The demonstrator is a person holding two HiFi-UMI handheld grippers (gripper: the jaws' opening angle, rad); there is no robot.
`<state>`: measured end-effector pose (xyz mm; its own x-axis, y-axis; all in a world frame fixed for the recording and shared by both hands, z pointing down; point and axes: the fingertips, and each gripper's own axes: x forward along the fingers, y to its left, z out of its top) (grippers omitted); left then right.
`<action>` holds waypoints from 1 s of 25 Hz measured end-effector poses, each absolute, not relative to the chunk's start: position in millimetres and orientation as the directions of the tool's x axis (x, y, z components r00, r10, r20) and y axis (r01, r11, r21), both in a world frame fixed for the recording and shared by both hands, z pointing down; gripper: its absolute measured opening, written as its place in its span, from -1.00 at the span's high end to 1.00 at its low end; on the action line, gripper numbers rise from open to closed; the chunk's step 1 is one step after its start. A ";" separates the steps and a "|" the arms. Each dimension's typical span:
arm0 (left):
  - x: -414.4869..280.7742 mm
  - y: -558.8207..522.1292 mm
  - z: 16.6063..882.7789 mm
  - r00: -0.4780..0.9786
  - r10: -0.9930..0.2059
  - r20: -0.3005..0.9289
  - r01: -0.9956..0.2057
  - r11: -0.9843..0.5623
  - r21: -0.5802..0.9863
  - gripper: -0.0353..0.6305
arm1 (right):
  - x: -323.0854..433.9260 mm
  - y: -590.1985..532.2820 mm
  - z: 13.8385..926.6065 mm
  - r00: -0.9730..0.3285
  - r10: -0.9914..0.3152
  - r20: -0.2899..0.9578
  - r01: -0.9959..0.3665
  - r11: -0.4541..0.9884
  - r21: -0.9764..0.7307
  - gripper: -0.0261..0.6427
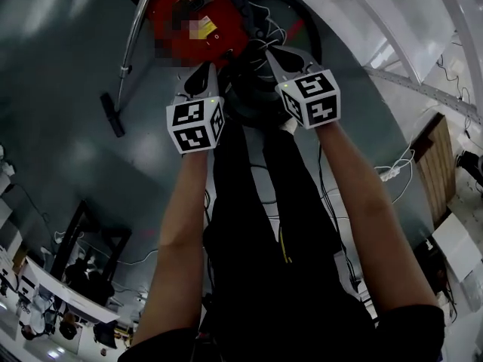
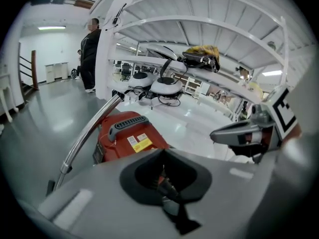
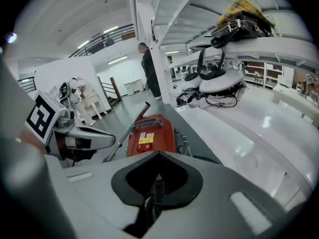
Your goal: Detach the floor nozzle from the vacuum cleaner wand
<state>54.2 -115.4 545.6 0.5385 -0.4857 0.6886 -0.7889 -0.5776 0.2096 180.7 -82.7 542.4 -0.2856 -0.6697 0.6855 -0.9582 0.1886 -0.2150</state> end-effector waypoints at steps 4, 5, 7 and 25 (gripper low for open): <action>66.3 -107.0 542.4 0.519 -0.485 0.704 -0.801 -0.563 0.204 0.86 | 197.0 -63.3 541.9 -0.268 -0.677 0.686 -0.961 0.139 -0.238 0.93; 68.3 -104.6 542.4 0.515 -0.484 0.708 -0.803 -0.561 0.201 0.86 | 200.0 -59.0 541.3 -0.268 -0.680 0.682 -0.960 0.127 -0.250 0.93; 72.8 -99.5 543.1 0.507 -0.481 0.715 -0.806 -0.558 0.196 0.86 | 205.8 -51.0 540.5 -0.272 -0.687 0.674 -0.955 0.106 -0.278 0.93; 116.2 -74.6 555.3 0.514 -0.425 0.745 -0.780 -0.592 0.201 0.86 | 235.5 -21.9 550.0 -0.253 -0.689 0.679 -0.947 0.033 -0.319 0.93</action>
<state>116.2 -74.6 555.3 0.5144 -0.4246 0.7451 -0.7803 -0.5920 0.2014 235.5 -21.9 550.0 -0.2527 -0.6895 0.6788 -0.9472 0.0332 -0.3188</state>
